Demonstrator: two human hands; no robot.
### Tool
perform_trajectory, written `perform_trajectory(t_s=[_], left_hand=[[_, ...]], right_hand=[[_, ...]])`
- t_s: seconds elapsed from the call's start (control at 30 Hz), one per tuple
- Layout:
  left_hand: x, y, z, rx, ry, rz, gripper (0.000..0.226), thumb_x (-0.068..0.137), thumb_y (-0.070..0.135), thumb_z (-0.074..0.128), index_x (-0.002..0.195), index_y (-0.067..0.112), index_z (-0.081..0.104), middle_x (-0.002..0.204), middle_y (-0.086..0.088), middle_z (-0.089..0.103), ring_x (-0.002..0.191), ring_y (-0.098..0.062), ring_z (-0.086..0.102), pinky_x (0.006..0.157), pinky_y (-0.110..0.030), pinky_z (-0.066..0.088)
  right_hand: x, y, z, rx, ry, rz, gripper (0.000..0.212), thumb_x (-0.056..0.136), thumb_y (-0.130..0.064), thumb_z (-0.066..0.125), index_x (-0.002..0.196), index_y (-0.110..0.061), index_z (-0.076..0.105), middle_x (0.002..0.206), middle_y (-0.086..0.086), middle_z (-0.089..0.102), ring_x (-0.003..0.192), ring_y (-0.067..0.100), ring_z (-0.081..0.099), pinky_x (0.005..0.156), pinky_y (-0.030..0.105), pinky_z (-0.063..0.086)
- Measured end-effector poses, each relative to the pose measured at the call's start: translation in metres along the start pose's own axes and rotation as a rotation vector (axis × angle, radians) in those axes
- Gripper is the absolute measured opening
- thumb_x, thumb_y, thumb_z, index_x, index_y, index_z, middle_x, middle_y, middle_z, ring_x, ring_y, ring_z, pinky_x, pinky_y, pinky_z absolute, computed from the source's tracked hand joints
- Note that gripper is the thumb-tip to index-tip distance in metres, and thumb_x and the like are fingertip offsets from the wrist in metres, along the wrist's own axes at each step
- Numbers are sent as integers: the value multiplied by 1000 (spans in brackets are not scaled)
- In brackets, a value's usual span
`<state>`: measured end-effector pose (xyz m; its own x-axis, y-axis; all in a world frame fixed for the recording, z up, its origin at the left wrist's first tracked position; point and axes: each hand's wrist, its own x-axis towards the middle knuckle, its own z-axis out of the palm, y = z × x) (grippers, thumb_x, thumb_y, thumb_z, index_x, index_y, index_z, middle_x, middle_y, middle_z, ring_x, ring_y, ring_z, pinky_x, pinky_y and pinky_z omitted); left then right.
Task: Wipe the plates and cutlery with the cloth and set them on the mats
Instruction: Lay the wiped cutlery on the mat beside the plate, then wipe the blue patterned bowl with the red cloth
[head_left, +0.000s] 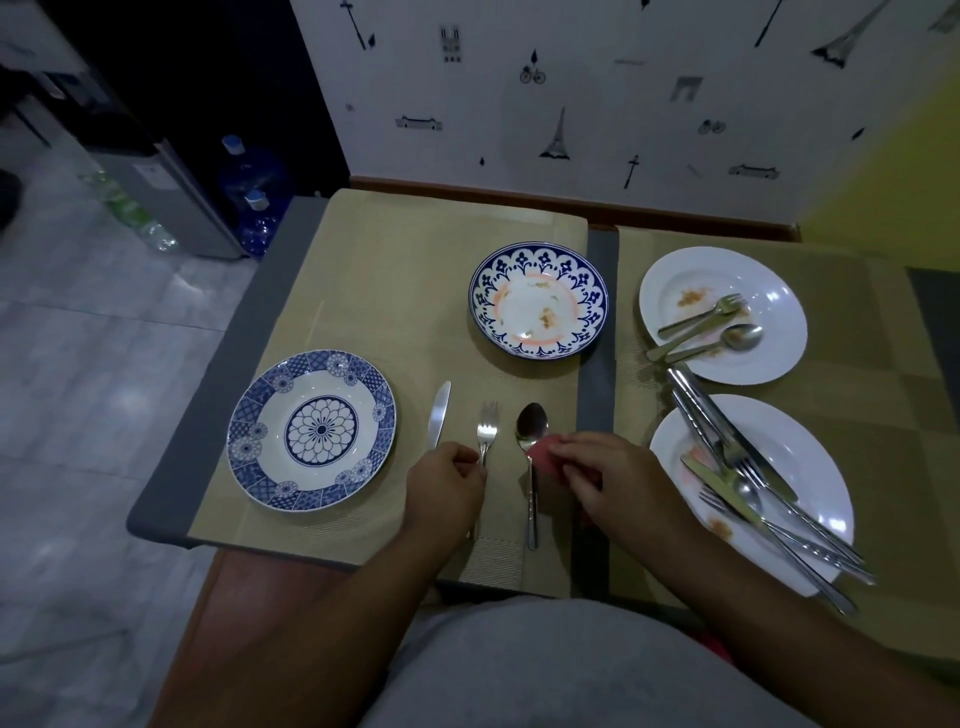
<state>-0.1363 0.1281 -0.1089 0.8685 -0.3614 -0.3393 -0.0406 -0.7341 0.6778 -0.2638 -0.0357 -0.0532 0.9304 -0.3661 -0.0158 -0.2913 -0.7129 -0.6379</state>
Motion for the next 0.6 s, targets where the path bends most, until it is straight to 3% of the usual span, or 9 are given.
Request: perform_trajectory(t_s=[0.07,0.23,0.3,0.4,0.6], left_hand=[[2,11,-1,-52,11,3,15,88,21,72,102,16,75,82,9,69,78,-5,64,68,-14,45],[18,46,3,-260,4,-100,18,87,30,73,102,19,75,101,-2,75,84,-10,70,85,-36,60],[29,59,6,-360,-6,-174,17,85,33,73,97,21,75,97,-3,76,81,-17,73,86,-44,61],[49,76,10,-487,-33,-260,12,80,35,70,84,23,72,78,-5,76,72,-24,72,81,-45,62],[99,99,17,-653,-118,-386,8,91,20,66,89,13,68,83,-13,69,68,-25,61,64,-34,51]], right_hand=[[3,2,-6,11,26,-10,30,83,-6,70,111,-17,72,111,-4,70,98,-1,55,84,1,35],[21,15,-22,26,89,-51,30,80,-2,71,108,-14,74,107,0,71,96,11,64,86,19,45],[31,18,-30,34,89,-50,30,81,-3,70,109,-14,73,108,-1,71,97,11,64,87,15,43],[45,18,-41,31,109,-50,31,82,-5,70,112,-15,72,110,-1,71,97,9,63,86,9,39],[81,7,-48,28,140,13,35,87,-11,67,120,-21,67,117,-4,67,102,-2,54,88,4,36]])
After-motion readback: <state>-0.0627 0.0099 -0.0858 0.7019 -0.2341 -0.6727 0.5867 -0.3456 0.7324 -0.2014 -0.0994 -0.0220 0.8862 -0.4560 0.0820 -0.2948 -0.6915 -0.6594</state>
